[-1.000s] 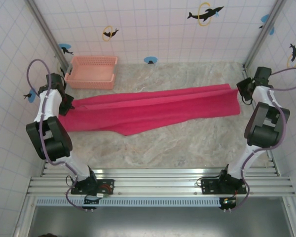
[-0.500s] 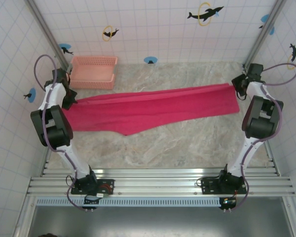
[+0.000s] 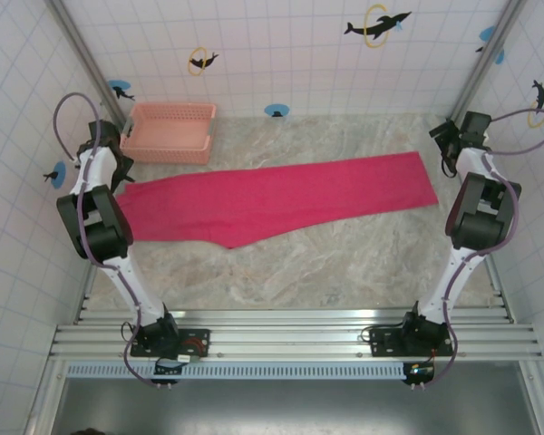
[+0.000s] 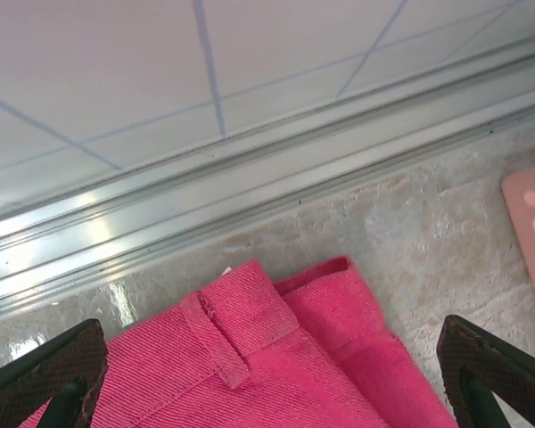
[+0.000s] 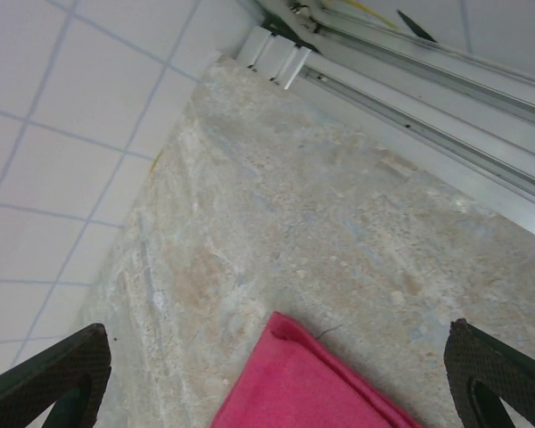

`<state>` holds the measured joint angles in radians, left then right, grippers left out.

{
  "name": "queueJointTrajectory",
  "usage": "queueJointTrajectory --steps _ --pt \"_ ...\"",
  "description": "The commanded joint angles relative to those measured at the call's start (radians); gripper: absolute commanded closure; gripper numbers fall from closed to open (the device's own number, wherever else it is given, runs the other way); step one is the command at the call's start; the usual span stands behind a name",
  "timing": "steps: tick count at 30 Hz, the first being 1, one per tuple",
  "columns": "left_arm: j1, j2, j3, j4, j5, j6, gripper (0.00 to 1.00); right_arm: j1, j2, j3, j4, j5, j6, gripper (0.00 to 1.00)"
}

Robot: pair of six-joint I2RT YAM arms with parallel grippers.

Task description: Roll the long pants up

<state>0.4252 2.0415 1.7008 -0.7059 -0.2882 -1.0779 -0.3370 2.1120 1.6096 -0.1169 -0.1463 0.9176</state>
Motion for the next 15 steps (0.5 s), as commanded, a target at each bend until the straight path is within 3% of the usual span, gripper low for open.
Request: queueJointTrajectory --steps 1,9,15 --pt "0.020 -0.078 -0.047 0.021 -0.027 0.046 0.03 0.004 -0.006 0.025 -0.059 -0.060 -0.082 0.00" --pt "0.024 -0.285 -0.389 0.079 0.039 0.083 0.03 -0.009 0.040 0.036 -0.217 -0.129 -0.164 0.07" --pt "0.012 -0.402 -0.521 0.054 0.066 0.042 0.04 -0.001 0.150 0.150 -0.432 -0.148 -0.220 0.17"
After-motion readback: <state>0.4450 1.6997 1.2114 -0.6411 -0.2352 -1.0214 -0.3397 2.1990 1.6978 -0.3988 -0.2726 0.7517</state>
